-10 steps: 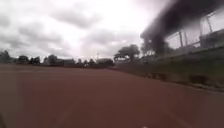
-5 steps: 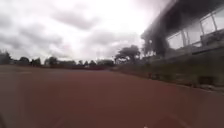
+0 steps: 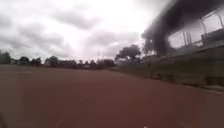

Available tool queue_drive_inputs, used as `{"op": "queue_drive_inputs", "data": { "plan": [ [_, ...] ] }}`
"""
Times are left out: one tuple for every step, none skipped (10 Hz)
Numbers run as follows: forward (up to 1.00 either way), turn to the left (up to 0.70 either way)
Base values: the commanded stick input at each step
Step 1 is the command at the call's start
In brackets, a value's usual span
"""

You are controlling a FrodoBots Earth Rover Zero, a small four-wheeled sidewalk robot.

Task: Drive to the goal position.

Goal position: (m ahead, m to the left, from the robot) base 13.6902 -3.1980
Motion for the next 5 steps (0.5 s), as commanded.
{"op": "queue_drive_inputs", "data": {
  "plan": [
    [0.70, -0.02],
    [0.70, 0.00],
    [0.70, 0.00],
    [0.70, 0.00],
    [0.70, 0.00]
  ]
}}
